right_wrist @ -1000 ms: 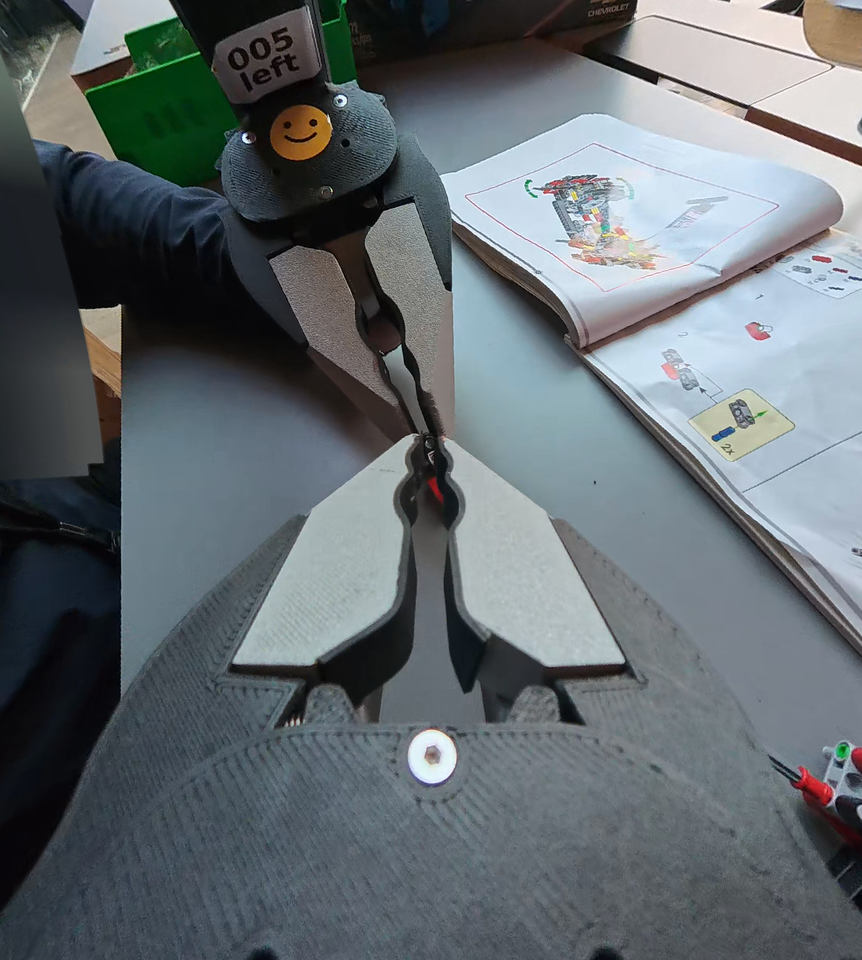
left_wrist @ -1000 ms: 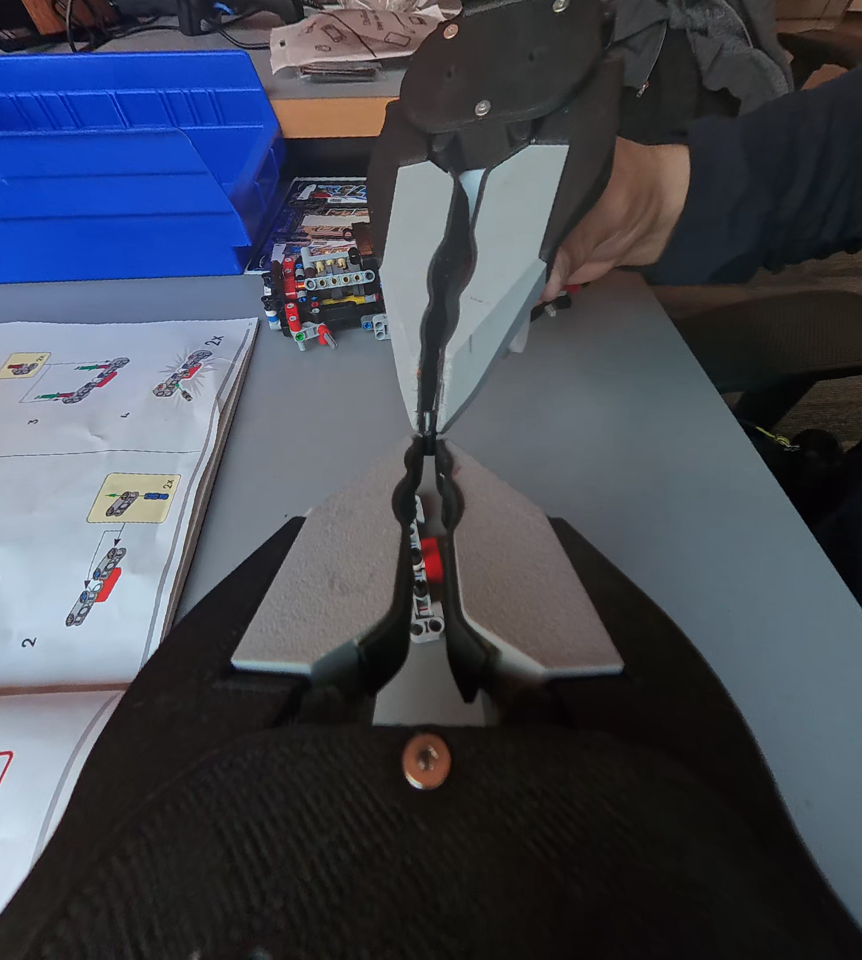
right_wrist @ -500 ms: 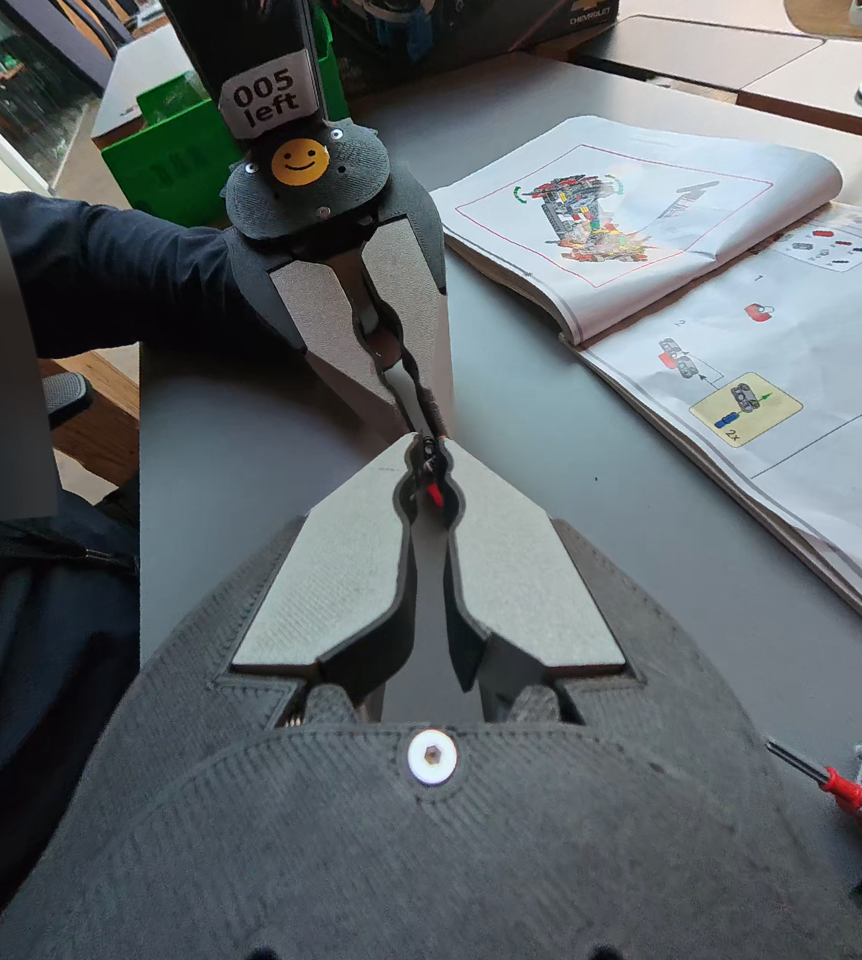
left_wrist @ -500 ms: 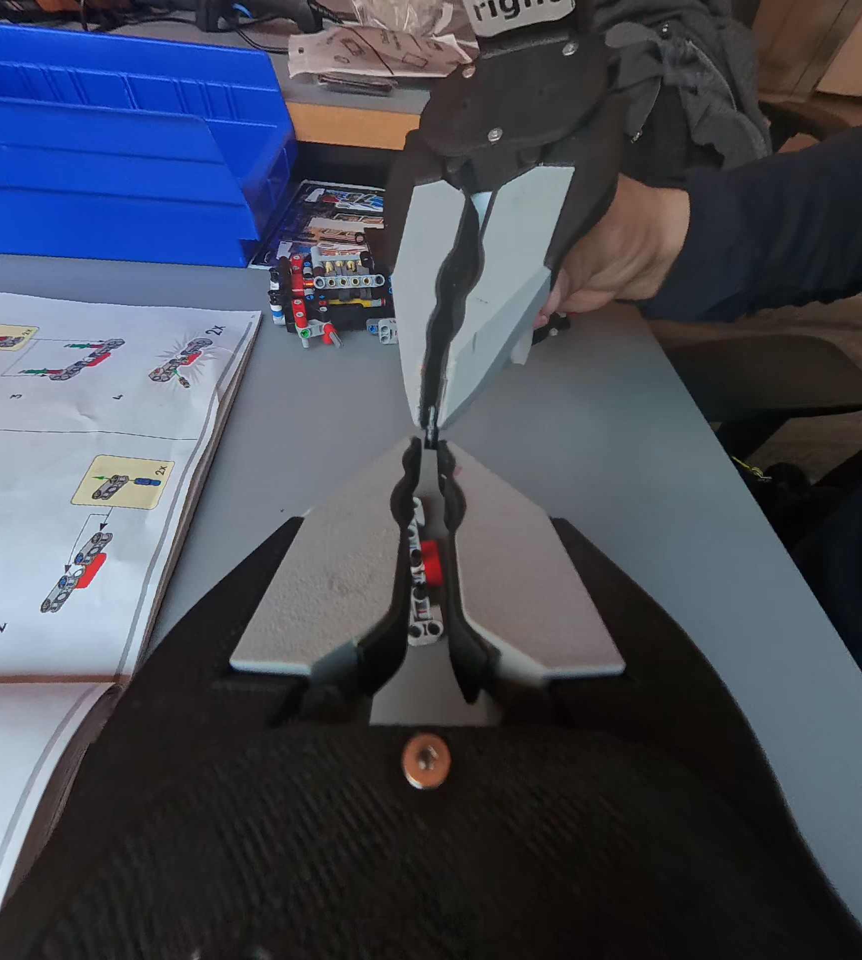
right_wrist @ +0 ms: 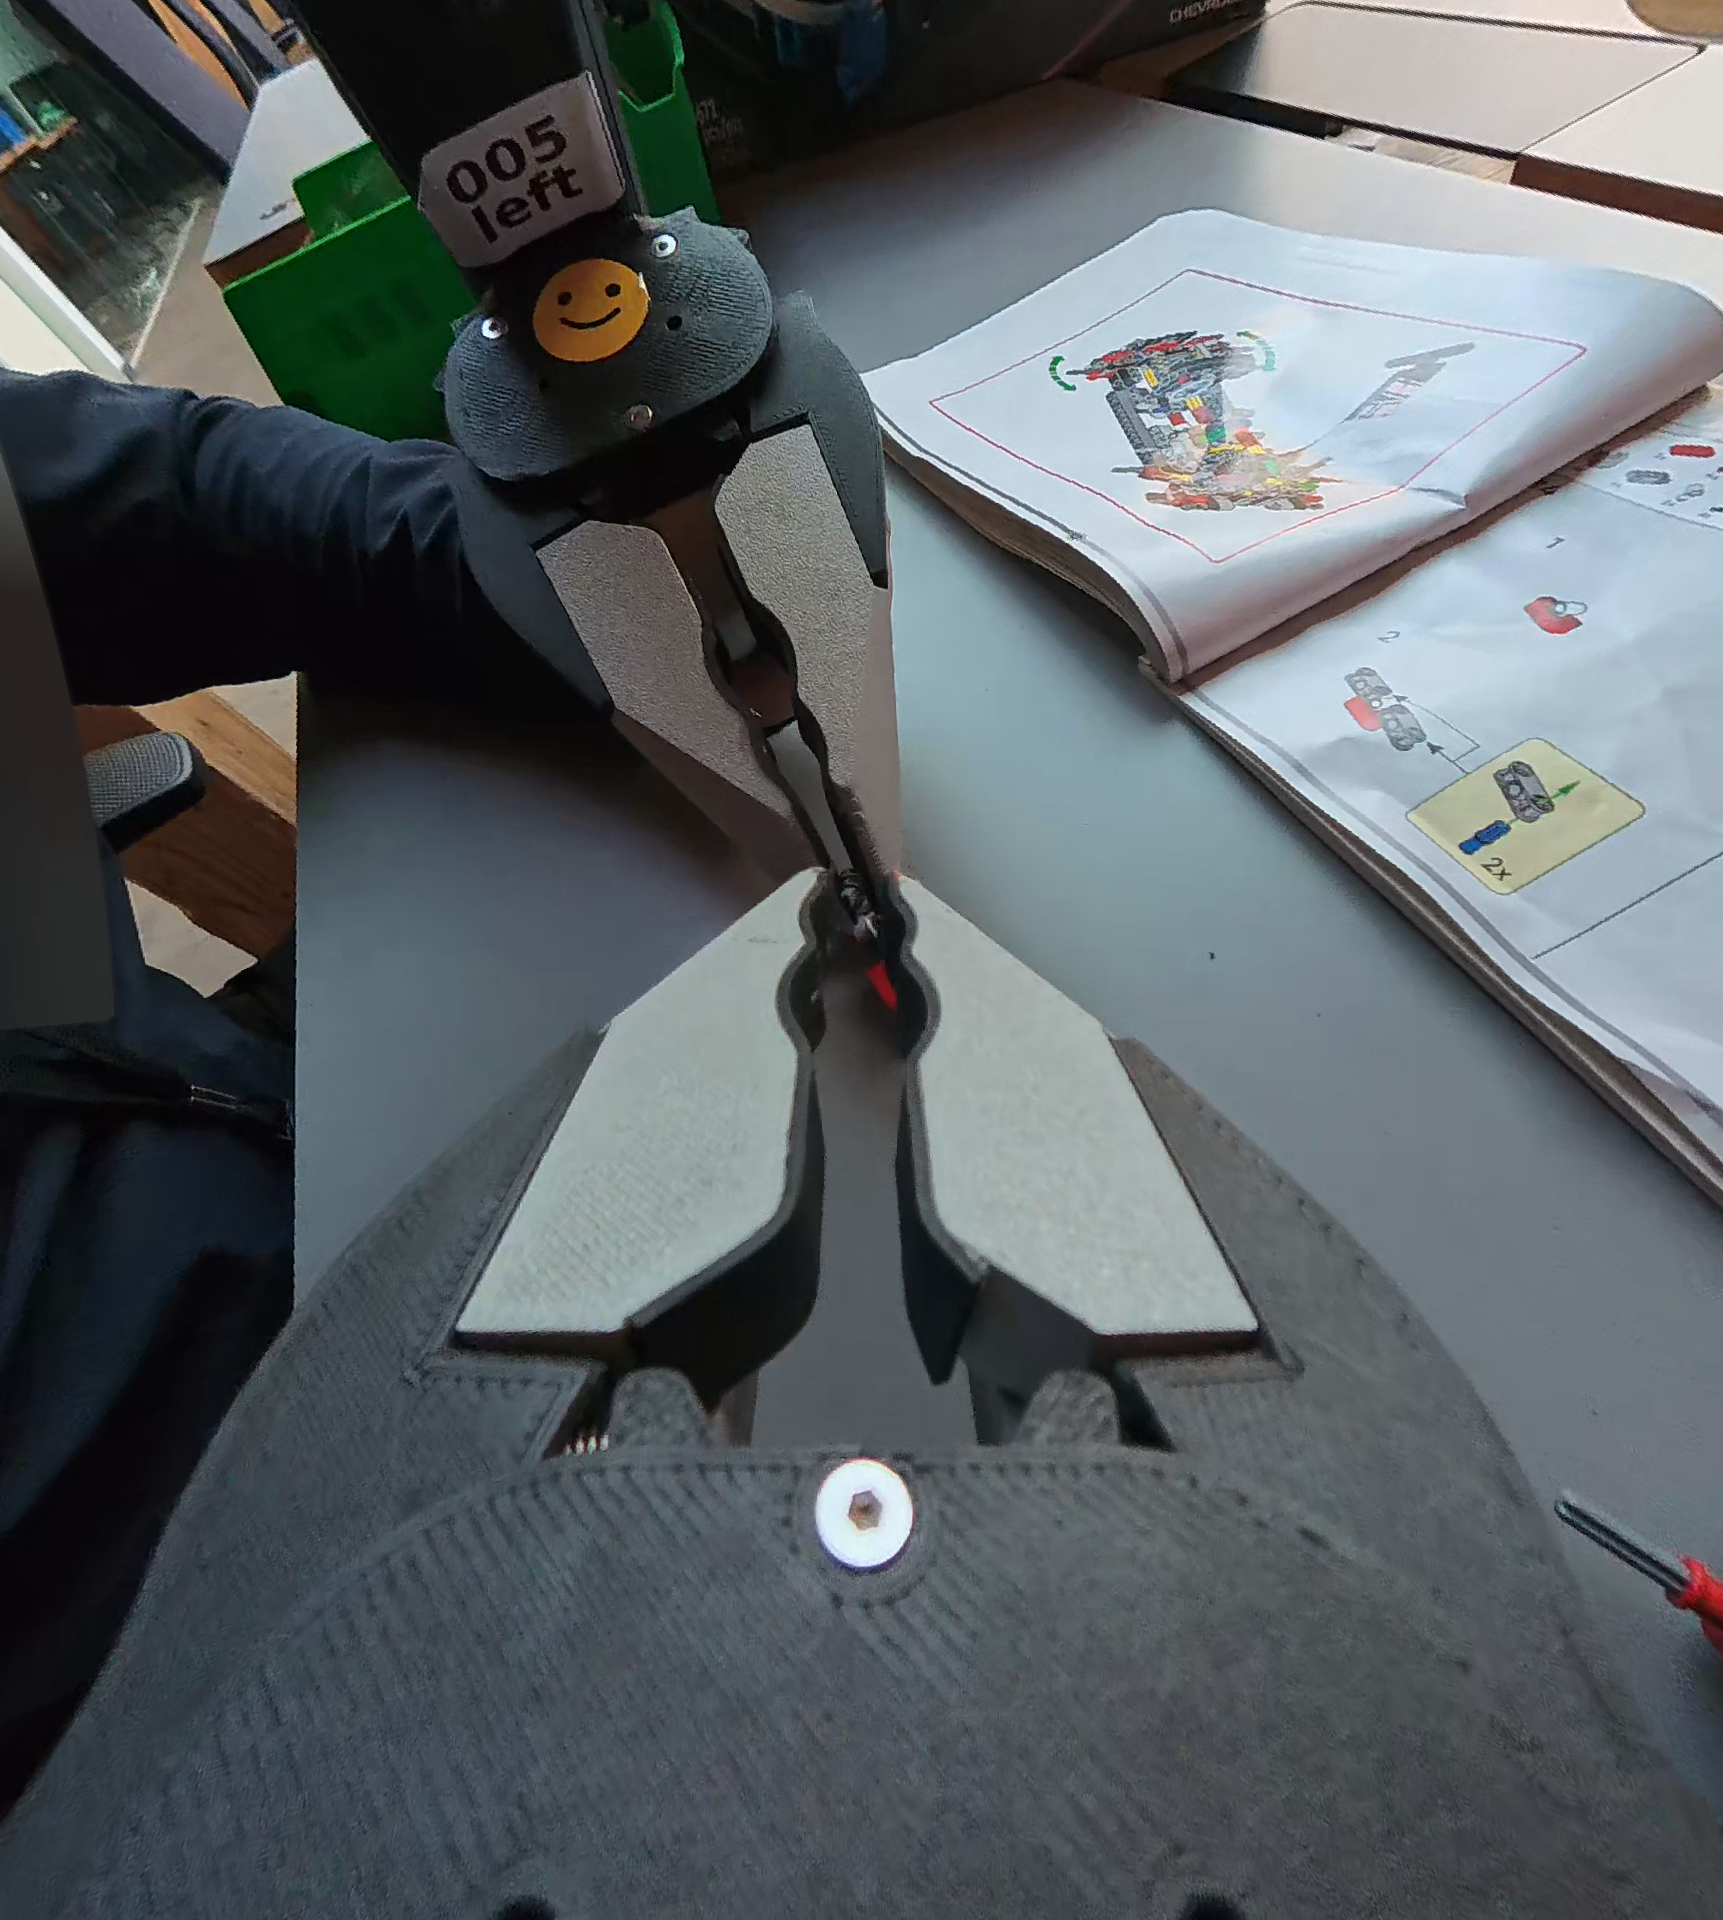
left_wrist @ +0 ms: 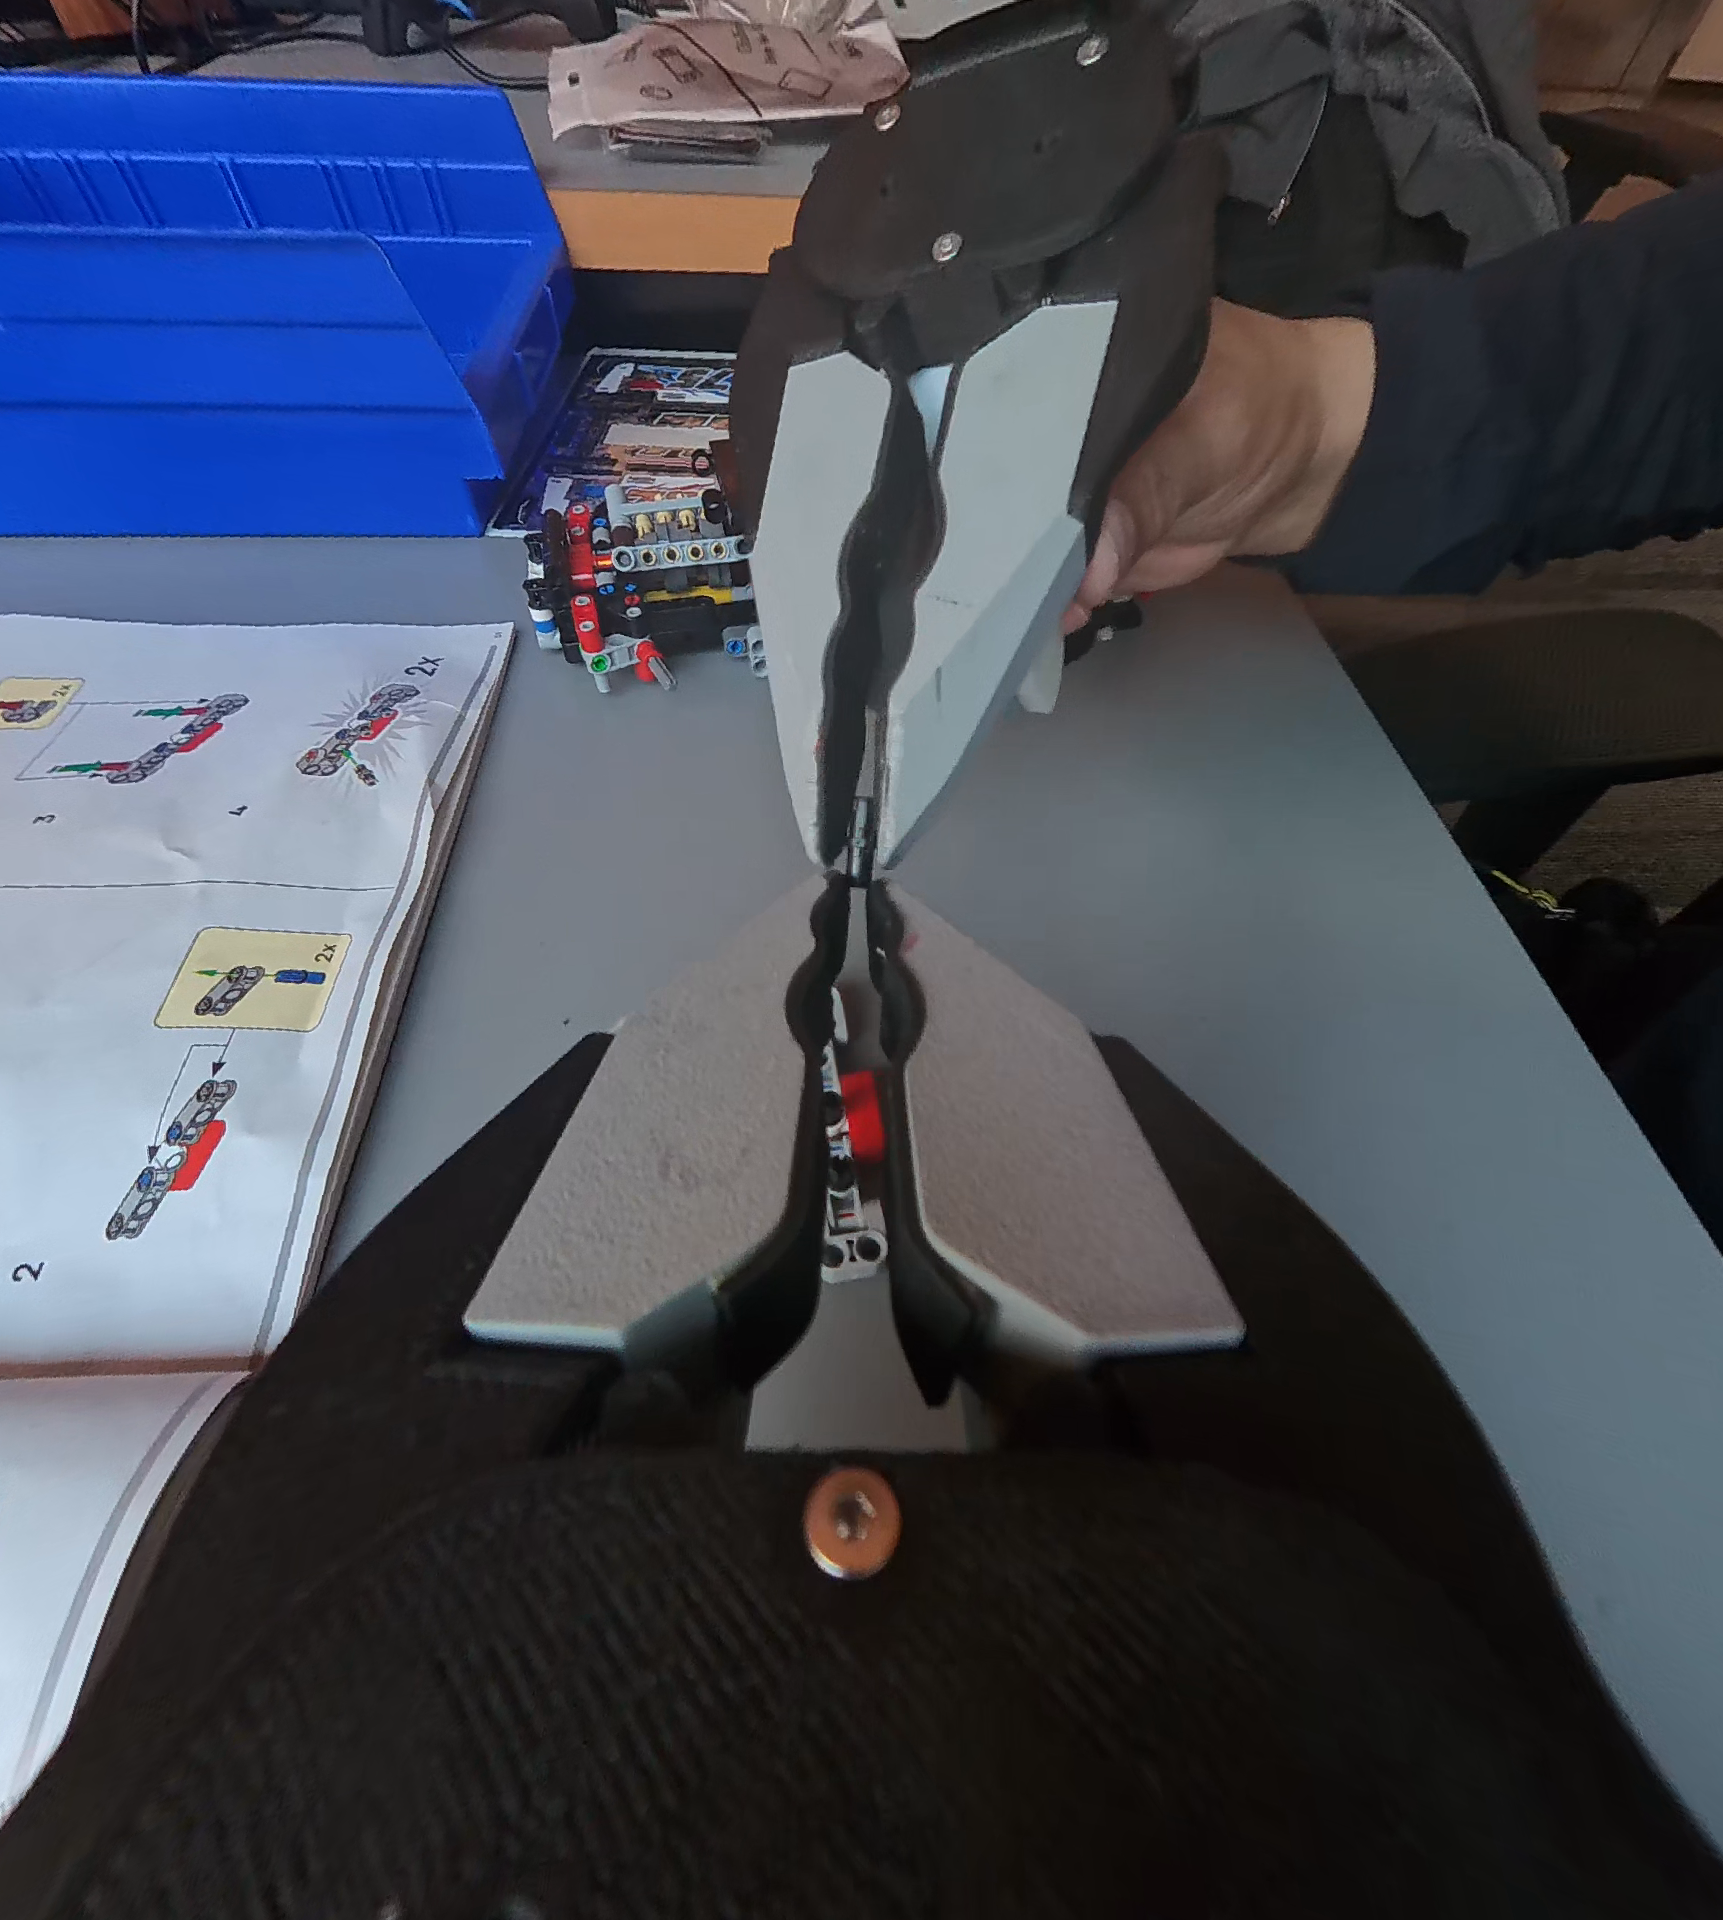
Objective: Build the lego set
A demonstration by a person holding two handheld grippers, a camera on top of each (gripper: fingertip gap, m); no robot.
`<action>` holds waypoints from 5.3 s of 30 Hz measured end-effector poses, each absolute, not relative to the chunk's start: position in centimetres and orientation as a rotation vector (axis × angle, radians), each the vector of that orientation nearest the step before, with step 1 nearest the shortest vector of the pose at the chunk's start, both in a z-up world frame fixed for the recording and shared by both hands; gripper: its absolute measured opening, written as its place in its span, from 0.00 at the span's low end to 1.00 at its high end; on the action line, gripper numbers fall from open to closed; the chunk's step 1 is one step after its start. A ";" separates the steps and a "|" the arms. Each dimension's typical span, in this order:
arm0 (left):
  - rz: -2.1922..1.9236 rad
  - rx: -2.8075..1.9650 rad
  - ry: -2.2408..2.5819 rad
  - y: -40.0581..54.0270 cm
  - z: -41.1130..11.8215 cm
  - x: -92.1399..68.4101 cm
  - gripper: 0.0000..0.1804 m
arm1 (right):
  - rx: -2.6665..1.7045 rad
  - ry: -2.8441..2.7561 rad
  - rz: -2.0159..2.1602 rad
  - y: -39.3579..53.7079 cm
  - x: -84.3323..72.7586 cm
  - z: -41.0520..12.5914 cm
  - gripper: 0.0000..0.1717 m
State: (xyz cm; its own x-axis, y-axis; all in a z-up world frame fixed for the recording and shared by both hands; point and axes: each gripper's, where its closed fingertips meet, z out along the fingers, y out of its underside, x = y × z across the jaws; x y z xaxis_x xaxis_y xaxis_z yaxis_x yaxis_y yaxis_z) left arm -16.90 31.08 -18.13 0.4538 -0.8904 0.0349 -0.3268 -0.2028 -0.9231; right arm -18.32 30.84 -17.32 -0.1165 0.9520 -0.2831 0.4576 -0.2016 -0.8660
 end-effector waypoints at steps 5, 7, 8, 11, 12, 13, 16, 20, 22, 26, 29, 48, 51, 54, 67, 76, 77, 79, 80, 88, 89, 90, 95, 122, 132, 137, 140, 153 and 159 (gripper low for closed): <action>-0.750 -1.763 1.041 31.1 -18.3 -17.0 0.00 | -1.652 -1.563 1.284 30.8 -18.4 -17.3 0.01; -0.746 -1.762 1.044 31.1 -18.3 -16.9 0.01 | -1.658 -1.561 1.296 30.8 -18.4 -17.3 0.01; -0.747 -1.762 1.043 31.1 -18.3 -16.9 0.00 | -1.663 -1.558 1.306 30.8 -18.5 -17.3 0.01; -0.760 -1.770 1.037 31.1 -18.3 -17.0 0.00 | -1.662 -1.553 1.306 30.8 -18.5 -17.3 0.01; -0.761 -1.772 1.041 31.1 -18.4 -16.9 0.01 | -1.665 -1.553 1.305 30.8 -18.5 -17.3 0.01; -0.762 -1.775 1.044 31.1 -18.5 -16.9 0.01 | -1.668 -1.558 1.302 30.8 -18.5 -17.5 0.01; -0.774 -1.824 1.051 31.2 -19.2 -17.1 0.00 | -1.676 -1.600 1.221 31.0 -18.3 -18.1 0.01; -0.853 -1.960 1.108 30.9 -21.1 -18.4 0.16 | -1.667 -1.773 0.974 31.8 -17.9 -19.9 0.01; -0.912 -2.022 1.150 30.2 -22.0 -18.4 0.21 | -1.641 -1.899 0.873 31.6 -18.1 -20.8 0.01; -0.760 -2.093 1.232 30.3 -24.4 -18.9 0.21 | -1.602 -2.097 0.726 31.4 -18.4 -22.5 0.01; -0.707 -2.072 1.272 30.3 -24.7 -18.8 0.09 | -1.583 -2.210 0.656 31.4 -18.3 -23.3 0.01; -0.844 -2.127 1.225 30.4 -24.6 -18.9 0.08 | -1.378 -2.558 0.258 31.4 -18.4 -24.3 0.01; -0.845 -2.129 1.222 30.4 -24.6 -18.9 0.08 | -1.575 -2.470 0.438 31.3 -18.4 -24.4 0.01; -0.850 -2.137 1.213 30.4 -24.7 -18.9 0.07 | -1.720 -2.365 0.558 31.2 -18.4 -24.5 0.01; -0.841 -2.144 1.192 30.5 -24.7 -18.9 0.07 | -1.369 -2.546 0.294 31.2 -18.8 -24.7 0.02; -0.831 -2.137 1.197 30.6 -24.8 -18.6 0.07 | -1.650 -2.132 0.954 31.3 -18.5 -24.2 0.01; -0.832 -2.137 1.197 30.6 -24.8 -18.6 0.07 | -1.639 -2.115 0.964 31.3 -18.3 -24.1 0.01; -0.836 -2.139 1.195 30.6 -24.8 -18.6 0.07 | -1.615 -2.086 0.949 31.5 -17.9 -24.1 0.01; -0.839 -2.140 1.194 30.6 -24.7 -18.6 0.08 | -1.610 -2.070 0.946 31.5 -17.9 -24.1 0.01; -0.806 -2.104 1.216 30.4 -24.5 -18.5 0.14 | -1.692 -1.759 1.153 31.5 -19.2 -21.1 0.01; -0.794 -2.091 1.224 30.3 -24.4 -18.5 0.15 | -1.710 -1.716 1.175 31.4 -19.2 -20.9 0.01; -0.781 -2.073 1.223 30.4 -24.2 -18.4 0.15 | -1.731 -1.685 1.197 31.2 -19.1 -20.8 0.01; -0.780 -1.976 1.174 30.6 -22.7 -18.0 0.14 | -1.837 -1.404 1.384 31.8 -19.0 -19.3 0.00; -0.405 -1.783 0.891 34.1 -19.1 -20.1 0.00 | -1.873 -0.622 1.795 33.8 -21.5 -17.6 0.00; -0.338 -1.816 0.847 34.8 -19.5 -21.0 0.01 | -1.897 -0.591 1.598 34.2 -22.4 -18.2 0.00; -0.183 -1.794 0.893 35.2 -19.6 -21.6 0.01 | -1.911 -0.480 1.626 34.5 -22.9 -18.3 0.00; -0.104 -1.806 0.942 35.2 -19.7 -21.9 0.01 | -1.912 -0.457 1.623 34.5 -23.1 -18.3 0.00; -0.207 -1.818 0.947 35.1 -19.5 -21.7 0.01 | -1.897 -0.516 1.578 34.5 -23.0 -18.0 0.00; -0.148 -1.758 1.002 35.0 -19.6 -21.3 0.01 | -1.859 -0.848 1.552 34.0 -22.5 -18.0 0.03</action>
State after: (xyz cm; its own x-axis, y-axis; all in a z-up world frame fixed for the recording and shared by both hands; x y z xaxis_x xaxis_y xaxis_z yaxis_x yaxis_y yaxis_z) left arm -21.25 35.03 -19.57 0.6407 -0.6824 -0.3519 -0.5519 -0.0907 -0.8290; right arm -22.49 33.95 -18.05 0.1265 0.7697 -0.6257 0.1107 -0.6378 -0.7622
